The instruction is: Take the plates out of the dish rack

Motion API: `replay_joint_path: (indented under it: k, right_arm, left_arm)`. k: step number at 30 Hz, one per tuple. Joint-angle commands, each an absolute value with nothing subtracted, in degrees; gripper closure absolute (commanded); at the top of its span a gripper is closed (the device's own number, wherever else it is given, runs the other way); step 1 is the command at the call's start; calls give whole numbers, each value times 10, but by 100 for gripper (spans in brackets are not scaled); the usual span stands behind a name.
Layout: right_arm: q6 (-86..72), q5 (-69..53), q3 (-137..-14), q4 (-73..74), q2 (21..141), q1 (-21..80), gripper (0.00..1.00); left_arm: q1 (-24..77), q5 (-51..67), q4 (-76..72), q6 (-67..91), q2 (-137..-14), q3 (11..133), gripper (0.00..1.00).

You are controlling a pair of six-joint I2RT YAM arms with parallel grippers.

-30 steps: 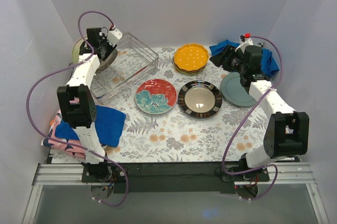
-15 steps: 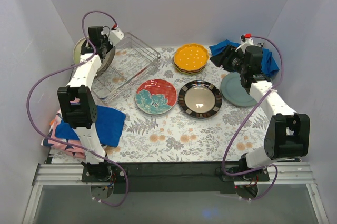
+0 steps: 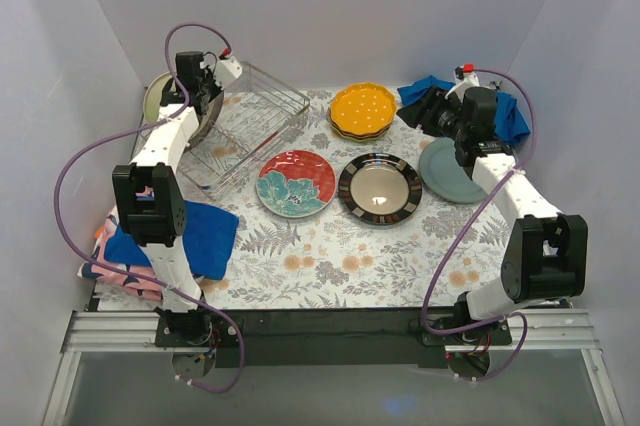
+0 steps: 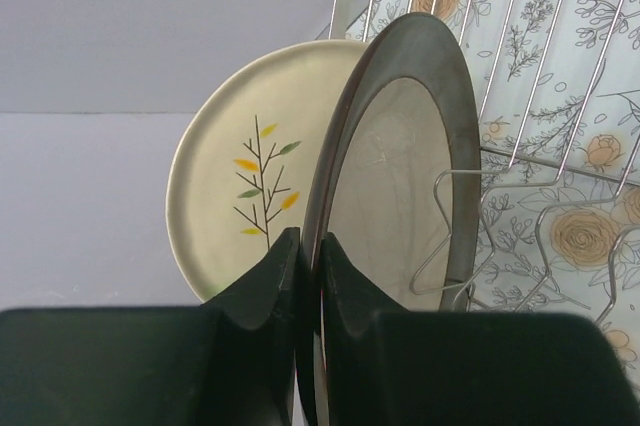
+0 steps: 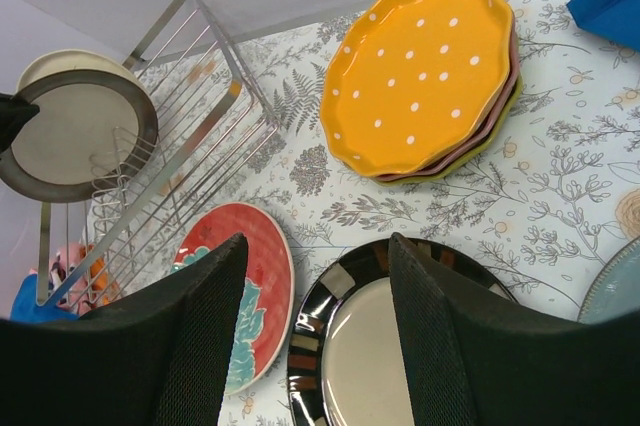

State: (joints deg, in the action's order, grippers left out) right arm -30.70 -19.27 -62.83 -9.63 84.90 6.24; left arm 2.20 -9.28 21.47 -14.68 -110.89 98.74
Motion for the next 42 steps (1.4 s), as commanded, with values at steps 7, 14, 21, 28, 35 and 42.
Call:
replay_joint_path:
  k: [7,14,21,28,35,42]
  right_arm:
    - [-303,-189,-649,-123,868,83,36]
    - [-301,-188,-649,-123,867,83,36]
    - [-299,-185,-648,-123,863,83,36]
    - [-301,-180,-649,-123,856,83,36]
    - [-299,-174,-674,-108,843,83,37]
    - [-297,-170,-678,-108,831,83,37]
  left_arm:
    - [33,-136,41,-207,-1066,977,100]
    - [33,-134,12,-207,-1064,977,100]
    - [36,-122,42,-213,-1069,998,100]
    - [25,-116,68,-216,-1106,1051,100]
    - [33,-141,69,-181,-1128,1103,100]
    - [26,-115,4,-226,-1091,1021,100]
